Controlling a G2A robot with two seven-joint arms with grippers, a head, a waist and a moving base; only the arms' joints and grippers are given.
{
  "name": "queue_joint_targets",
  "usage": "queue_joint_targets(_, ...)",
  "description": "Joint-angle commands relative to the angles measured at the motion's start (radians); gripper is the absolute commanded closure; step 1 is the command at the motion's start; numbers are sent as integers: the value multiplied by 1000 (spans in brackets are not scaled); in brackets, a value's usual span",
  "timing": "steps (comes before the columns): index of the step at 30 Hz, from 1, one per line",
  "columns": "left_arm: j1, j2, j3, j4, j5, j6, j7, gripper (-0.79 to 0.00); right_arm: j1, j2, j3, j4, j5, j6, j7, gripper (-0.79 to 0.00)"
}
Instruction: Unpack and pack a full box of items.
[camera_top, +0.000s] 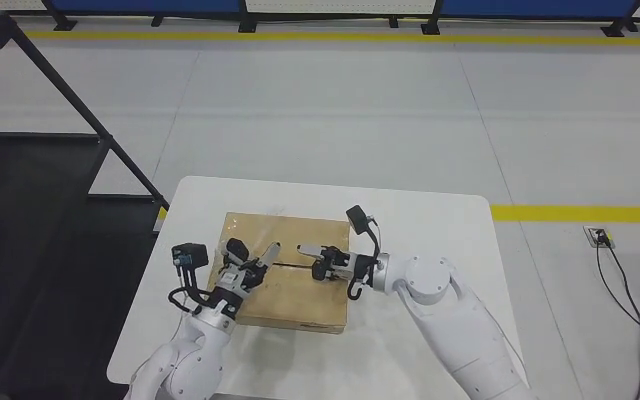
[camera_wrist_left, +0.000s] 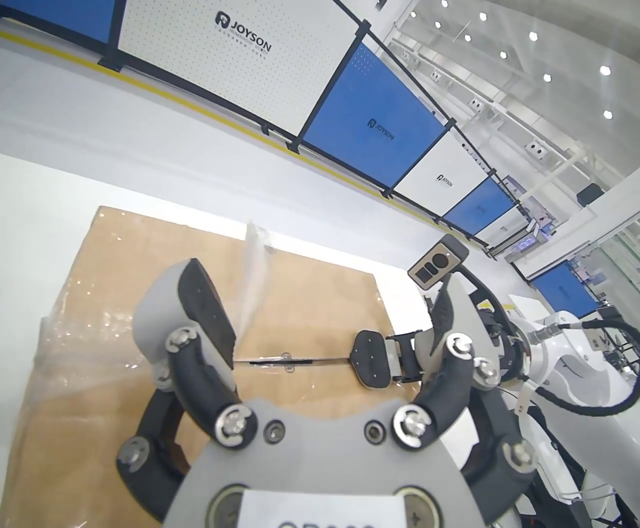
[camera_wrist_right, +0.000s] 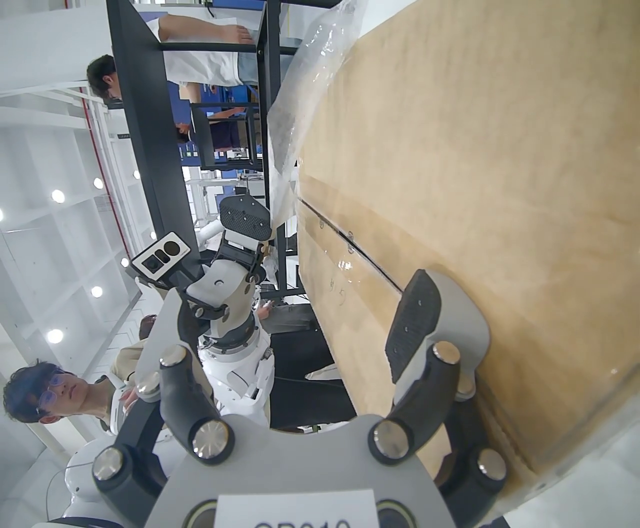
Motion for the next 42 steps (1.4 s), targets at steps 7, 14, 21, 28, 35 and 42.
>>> queue_joint_targets(7, 39, -1, -117, -92, -288, 1, -91, -785, -1, 3, -3, -14, 2, -4, -4, -785)
queue_joint_targets(14, 45, 16, -365, -103, -663, 21, -350, -785, 2, 5, -5, -18, 3, -6, -4, -785)
queue_joint_targets(21, -24, 36, -498, 28, -762, 110, -524, -785, -2, 9, -9, -35, -14, -13, -2, -785)
queue_joint_targets(28, -26, 42, -500, 29, -700, 98, -551, -785, -8, 11, -12, -51, -40, -9, -15, -785)
queue_joint_targets(35, -77, 42, -456, 53, -745, 115, -591, -785, -41, 13, -5, -85, -48, -32, -82, -785)
queue_joint_targets(42, -258, 40, -328, 178, -764, 186, -649, -785, -53, 12, -7, -90, -34, -58, -113, -785)
